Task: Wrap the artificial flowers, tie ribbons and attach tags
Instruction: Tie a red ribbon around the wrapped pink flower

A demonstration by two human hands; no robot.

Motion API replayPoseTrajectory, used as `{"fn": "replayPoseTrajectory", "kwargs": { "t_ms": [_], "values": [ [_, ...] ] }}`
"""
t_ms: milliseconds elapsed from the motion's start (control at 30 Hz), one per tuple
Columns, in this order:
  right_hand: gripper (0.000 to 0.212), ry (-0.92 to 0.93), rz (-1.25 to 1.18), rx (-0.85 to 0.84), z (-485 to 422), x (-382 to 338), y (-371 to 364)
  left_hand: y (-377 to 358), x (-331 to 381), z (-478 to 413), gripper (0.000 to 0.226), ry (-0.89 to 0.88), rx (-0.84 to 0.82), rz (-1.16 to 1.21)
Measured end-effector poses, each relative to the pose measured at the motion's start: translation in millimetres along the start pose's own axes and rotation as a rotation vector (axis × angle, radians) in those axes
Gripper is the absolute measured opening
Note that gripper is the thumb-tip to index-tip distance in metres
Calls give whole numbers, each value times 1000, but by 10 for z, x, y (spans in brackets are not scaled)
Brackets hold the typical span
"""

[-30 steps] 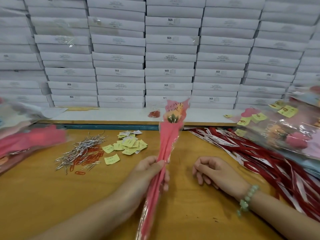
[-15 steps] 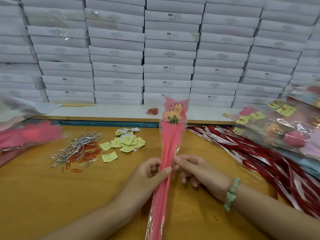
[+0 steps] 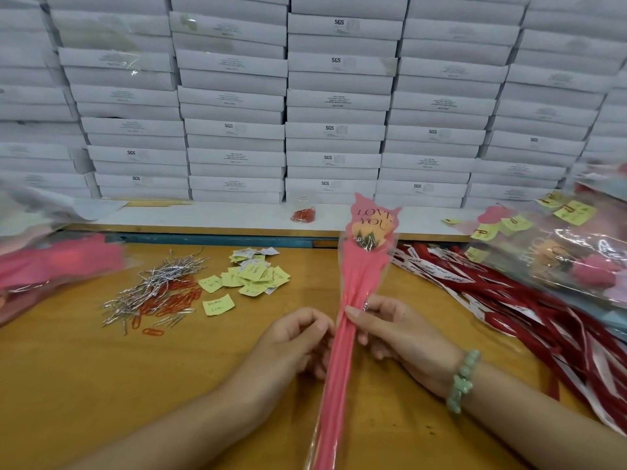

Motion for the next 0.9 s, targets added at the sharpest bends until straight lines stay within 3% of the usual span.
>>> {"fn": "replayPoseTrajectory", "kwargs": {
  "t_ms": [500,900],
  "values": [
    [29,38,73,-68,13,-35,-65,-41,32,-66,27,214,-381,254],
    [27,58,108,-73,21,-60,-88,-12,-4,-92,15,201,-378,268]
  ]
}}
Point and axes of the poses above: each hand's wrist, its own z-axis away from the middle knuckle, its own y-axis out of the back of the hand, x = y × z, the point moved 6 cm from there along -z, towards the middle knuckle, and after that the axes turned 9 degrees about y, right-handed, at the moved point
